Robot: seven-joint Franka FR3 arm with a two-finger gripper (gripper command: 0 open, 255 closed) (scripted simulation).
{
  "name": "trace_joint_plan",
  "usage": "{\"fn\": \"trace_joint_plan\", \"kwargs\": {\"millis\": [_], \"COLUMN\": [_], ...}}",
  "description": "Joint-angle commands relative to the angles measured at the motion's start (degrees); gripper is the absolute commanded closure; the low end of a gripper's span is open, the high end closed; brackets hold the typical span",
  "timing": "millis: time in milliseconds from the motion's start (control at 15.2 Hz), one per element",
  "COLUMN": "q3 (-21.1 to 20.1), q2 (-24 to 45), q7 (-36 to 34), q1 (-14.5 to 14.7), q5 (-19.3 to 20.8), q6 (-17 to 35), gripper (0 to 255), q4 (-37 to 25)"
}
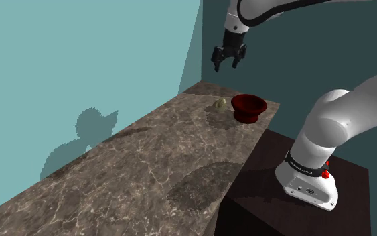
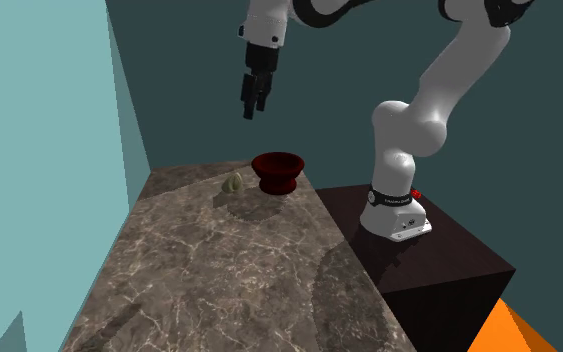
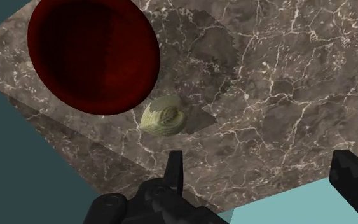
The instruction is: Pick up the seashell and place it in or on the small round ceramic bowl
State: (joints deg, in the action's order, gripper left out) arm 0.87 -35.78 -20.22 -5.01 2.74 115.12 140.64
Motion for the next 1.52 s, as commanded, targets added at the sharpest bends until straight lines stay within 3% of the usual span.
{"fn": "trace_joint_plan", "kwargs": {"millis": [0,660,1056,1452], "q3": [0.4,3.1,5.2,5.6], "q2": [2.6,19.8,31.6,38.1], "q7": [-2.3,-12.1,-16.1,-15.8], "q1": [-1.2,-6.0,-7.8,-8.0], "q5": [-0.3,-2.9,-6.9,-10.0], "q6": [4.0,22.1,32.0,37.6], "gripper": [0,0,0,0], "q4": [1.3,3.0,1.6,0.8]}}
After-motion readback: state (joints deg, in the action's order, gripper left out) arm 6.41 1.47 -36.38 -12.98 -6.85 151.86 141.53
